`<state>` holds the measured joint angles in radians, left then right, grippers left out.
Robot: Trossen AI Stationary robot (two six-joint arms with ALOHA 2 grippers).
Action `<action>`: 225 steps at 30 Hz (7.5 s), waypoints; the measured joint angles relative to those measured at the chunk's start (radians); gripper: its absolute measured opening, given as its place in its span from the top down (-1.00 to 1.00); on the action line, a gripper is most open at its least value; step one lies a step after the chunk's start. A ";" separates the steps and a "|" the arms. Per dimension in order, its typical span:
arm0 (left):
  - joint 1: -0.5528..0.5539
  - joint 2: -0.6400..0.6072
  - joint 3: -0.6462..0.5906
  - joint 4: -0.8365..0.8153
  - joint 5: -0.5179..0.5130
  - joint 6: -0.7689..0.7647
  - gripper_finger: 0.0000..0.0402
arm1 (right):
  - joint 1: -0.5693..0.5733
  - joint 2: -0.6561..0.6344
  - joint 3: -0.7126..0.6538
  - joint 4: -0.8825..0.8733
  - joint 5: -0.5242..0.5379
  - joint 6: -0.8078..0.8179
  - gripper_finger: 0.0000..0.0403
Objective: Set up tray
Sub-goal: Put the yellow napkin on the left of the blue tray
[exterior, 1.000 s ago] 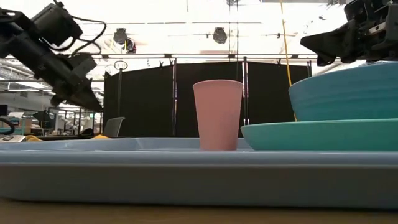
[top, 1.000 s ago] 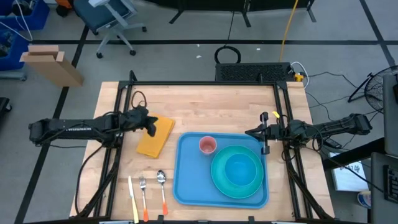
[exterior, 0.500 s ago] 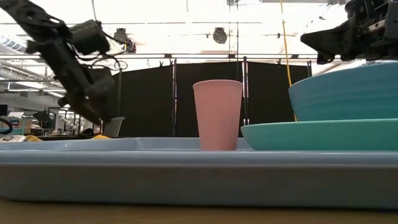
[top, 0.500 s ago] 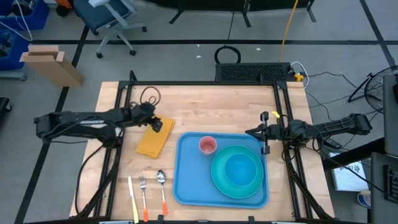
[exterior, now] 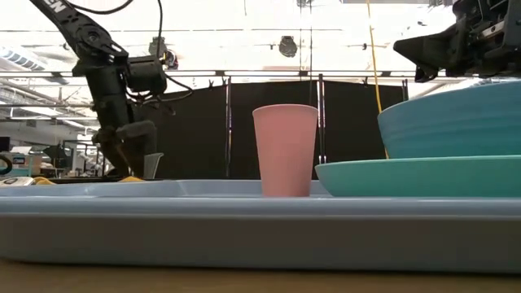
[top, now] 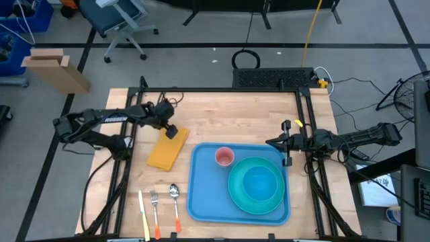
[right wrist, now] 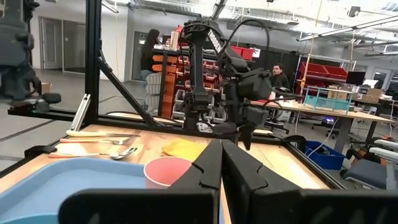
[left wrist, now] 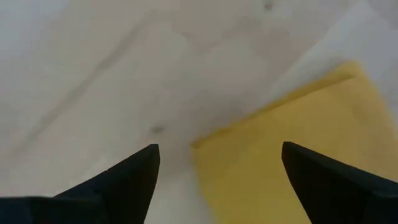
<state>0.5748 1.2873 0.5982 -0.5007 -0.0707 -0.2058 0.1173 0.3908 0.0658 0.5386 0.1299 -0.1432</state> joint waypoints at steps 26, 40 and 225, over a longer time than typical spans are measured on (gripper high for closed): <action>0.094 0.128 -0.006 -0.044 0.138 -0.026 -0.31 | 0.000 0.000 0.000 -0.012 0.000 -0.029 1.00; 0.092 0.108 0.061 -0.065 0.230 0.145 -0.31 | 0.000 0.000 0.000 -0.012 0.000 -0.030 1.00; -1.103 1.032 1.403 -0.603 -0.288 -0.412 -0.25 | 0.000 0.000 0.000 0.077 0.000 0.027 1.00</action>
<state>-0.5282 2.3190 2.0010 -1.1040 -0.3583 -0.6178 0.1174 0.3912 0.0658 0.6157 0.1299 -0.1165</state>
